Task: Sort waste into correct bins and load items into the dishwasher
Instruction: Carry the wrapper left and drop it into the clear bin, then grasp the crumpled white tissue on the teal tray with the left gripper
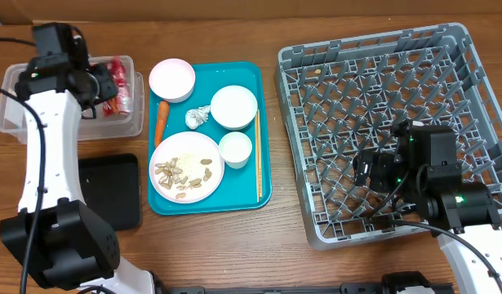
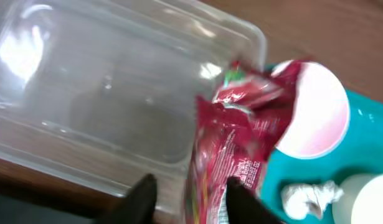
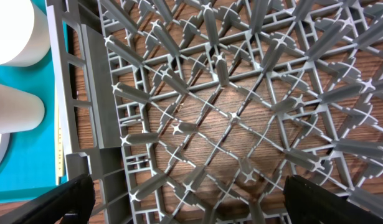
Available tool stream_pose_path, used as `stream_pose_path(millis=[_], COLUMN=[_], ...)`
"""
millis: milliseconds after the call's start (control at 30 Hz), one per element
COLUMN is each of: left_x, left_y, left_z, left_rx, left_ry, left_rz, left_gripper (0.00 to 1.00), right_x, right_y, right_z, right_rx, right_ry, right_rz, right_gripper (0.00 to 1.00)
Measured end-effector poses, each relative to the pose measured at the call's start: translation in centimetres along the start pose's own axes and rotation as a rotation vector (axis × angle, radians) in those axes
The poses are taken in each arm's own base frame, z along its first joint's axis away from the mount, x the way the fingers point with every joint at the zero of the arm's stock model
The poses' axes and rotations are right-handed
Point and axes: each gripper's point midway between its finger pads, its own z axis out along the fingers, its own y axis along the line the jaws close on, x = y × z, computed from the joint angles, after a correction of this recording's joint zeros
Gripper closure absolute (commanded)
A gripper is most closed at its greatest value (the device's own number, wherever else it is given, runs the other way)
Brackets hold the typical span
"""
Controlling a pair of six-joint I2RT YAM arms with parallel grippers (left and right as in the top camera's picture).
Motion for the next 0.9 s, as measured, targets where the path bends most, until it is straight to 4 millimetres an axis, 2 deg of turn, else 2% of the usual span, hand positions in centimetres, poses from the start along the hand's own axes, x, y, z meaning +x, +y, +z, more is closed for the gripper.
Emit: stream_pose_path(millis=[200, 300, 367, 533, 600, 667, 700, 733, 767, 800, 900], left_x=[-0.2, 0.4, 1.4, 5.3, 6.8, 8.6, 9.5, 10.9, 11.5, 12.4, 12.9], left_y=[0.4, -0.7, -2.4, -10.0, -11.8, -12.9, -13.2, -13.3, -13.3, -13.2, -13.3], left_z=[0.7, 0.5, 0.2, 0.0, 0.8, 2.8, 4.2, 6.0, 6.8, 8.5, 10.2], left_rx=[-0.004, 0.049, 0.099, 0.201, 0.204, 0.186, 0.173, 0.154, 0.148, 0.133, 0.127], left_ry=[0.0, 0.033, 0.072, 0.149, 0.183, 0.24, 0.272, 0.322, 0.341, 0.373, 0.384], left_rz=[-0.029, -0.026, -0.005, 0.191, 0.249, 0.291, 0.303, 0.317, 0.323, 0.327, 0.327], left_gripper=[0.44, 0.42, 0.41, 0.38, 0.38, 0.41, 0.44, 0.44, 0.43, 0.43, 0.41], right_x=[0.0, 0.1, 0.1, 0.1, 0.2, 0.2, 0.2, 0.2, 0.2, 0.2, 0.2], right_y=[0.0, 0.0, 0.0, 0.0, 0.0, 0.0, 0.0, 0.0, 0.0, 0.0, 0.0], right_z=[0.0, 0.0, 0.0, 0.0, 0.0, 0.0, 0.0, 0.0, 0.0, 0.0, 0.0], right_rx=[0.001, 0.002, 0.001, 0.001, 0.002, 0.002, 0.002, 0.002, 0.002, 0.002, 0.002], right_ry=[0.002, 0.005, 0.005, 0.006, 0.007, 0.007, 0.007, 0.007, 0.007, 0.007, 0.007], right_rz=[0.001, 0.001, 0.001, 0.001, 0.001, 0.001, 0.001, 0.001, 0.001, 0.0, 0.0], right_gripper=[0.0, 0.0, 0.0, 0.0, 0.0, 0.0, 0.0, 0.0, 0.0, 0.0, 0.0])
